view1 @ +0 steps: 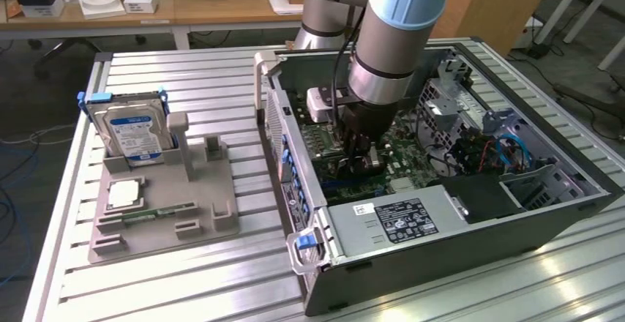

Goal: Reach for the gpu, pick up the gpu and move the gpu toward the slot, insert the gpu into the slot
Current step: 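Insert the gpu into the slot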

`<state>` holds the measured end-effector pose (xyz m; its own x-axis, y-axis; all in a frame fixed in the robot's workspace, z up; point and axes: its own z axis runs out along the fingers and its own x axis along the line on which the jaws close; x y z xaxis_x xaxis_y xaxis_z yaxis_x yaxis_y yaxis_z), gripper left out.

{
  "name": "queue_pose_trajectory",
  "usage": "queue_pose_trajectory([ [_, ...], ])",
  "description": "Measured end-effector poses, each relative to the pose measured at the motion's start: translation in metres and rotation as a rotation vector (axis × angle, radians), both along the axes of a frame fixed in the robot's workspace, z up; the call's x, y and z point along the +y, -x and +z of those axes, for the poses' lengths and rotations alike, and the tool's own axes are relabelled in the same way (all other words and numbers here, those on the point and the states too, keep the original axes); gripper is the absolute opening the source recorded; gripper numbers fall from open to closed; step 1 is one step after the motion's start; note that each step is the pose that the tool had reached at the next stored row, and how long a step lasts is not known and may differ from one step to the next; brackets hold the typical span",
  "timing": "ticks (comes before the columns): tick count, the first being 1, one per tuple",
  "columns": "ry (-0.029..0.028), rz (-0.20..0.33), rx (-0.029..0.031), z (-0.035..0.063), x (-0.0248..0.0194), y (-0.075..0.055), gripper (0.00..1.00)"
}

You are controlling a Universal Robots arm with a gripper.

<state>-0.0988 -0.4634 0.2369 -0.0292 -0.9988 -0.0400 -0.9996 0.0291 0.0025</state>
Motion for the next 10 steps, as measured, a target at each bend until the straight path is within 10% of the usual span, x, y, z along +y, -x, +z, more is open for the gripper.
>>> queue_pose_trajectory([
  [10,0.0,0.0,0.0002,-0.0001,0.0,-0.0018,0.27],
])
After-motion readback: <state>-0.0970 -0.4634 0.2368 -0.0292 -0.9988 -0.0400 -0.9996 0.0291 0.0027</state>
